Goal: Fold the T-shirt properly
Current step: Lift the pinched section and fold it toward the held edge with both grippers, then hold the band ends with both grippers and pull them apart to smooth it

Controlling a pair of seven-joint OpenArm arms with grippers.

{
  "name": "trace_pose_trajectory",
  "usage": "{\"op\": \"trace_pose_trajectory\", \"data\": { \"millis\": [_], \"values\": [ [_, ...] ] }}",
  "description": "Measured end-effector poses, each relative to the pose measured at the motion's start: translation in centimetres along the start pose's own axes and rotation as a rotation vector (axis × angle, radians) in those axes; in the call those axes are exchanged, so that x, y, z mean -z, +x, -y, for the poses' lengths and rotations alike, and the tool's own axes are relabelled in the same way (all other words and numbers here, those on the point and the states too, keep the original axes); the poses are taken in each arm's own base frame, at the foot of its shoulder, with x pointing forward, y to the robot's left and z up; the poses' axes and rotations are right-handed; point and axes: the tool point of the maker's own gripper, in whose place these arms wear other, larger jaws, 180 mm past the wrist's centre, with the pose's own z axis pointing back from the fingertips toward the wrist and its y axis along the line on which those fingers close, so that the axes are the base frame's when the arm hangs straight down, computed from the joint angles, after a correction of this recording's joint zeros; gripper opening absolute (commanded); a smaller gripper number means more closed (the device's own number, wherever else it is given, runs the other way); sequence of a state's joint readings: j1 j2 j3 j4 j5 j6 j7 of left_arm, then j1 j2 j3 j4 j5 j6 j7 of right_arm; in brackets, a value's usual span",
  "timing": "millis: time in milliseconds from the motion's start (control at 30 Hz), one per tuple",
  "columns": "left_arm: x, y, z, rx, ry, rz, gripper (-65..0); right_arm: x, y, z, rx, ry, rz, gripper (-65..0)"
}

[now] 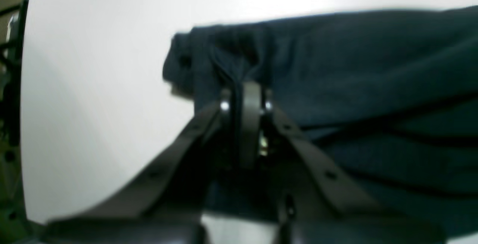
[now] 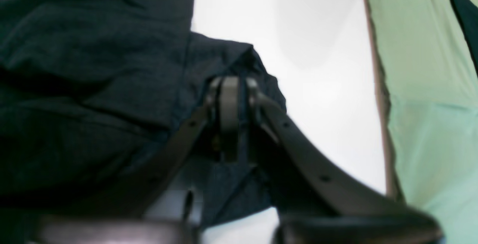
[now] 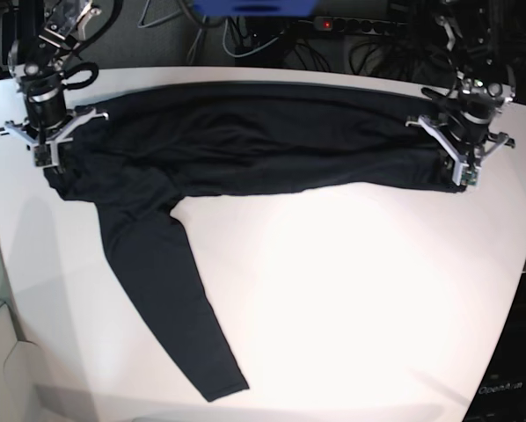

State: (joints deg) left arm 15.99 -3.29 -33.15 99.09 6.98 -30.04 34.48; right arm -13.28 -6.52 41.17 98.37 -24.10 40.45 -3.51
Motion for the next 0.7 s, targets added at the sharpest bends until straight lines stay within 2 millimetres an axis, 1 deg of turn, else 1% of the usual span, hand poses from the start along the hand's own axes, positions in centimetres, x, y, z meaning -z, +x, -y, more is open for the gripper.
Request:
{"op": "trace_pose_trajectory", "data": {
  "millis": [100,267,300,367,433,500,633,700],
  "values": [
    [0.0,-0.2,0.0,0.000,0.000,-0.008,-65.0,0.6,1.2,0.3,0.005,-0.009,0.032,-49.0],
    [0.1,-0.4,0.7,-0.007,-0.009,-0.014,-65.0,1.1,1.9,0.2,0.007,-0.007,0.045,-41.7],
    [0.1,-0.3,0.7,-0.007,-0.009,-0.013,-65.0,1.2,2.2,-0.1,0.004,0.000,0.051,-41.0],
    [0.1,-0.1,0.6,-0.007,-0.006,-0.009,-65.0,1.9,2.4,-1.2,0.009,0.033,0.053,-40.7],
    [0.3,0.4,0.5,-0.008,-0.005,0.004,-65.0,2.8,1.7,-2.9,0.012,0.082,0.008,-40.9],
    [0.2,0.5,0.5,-0.008,-0.004,0.010,-65.0,3.4,1.1,-3.8,0.018,0.108,-0.027,-41.0],
    [0.2,0.2,0.5,-0.009,-0.004,0.000,-65.0,4.6,1.7,-3.5,0.014,0.115,-0.024,-41.0],
    [0.2,0.3,0.5,-0.009,-0.004,0.003,-65.0,5.2,1.4,-3.6,0.019,0.125,-0.037,-41.0]
  ]
}}
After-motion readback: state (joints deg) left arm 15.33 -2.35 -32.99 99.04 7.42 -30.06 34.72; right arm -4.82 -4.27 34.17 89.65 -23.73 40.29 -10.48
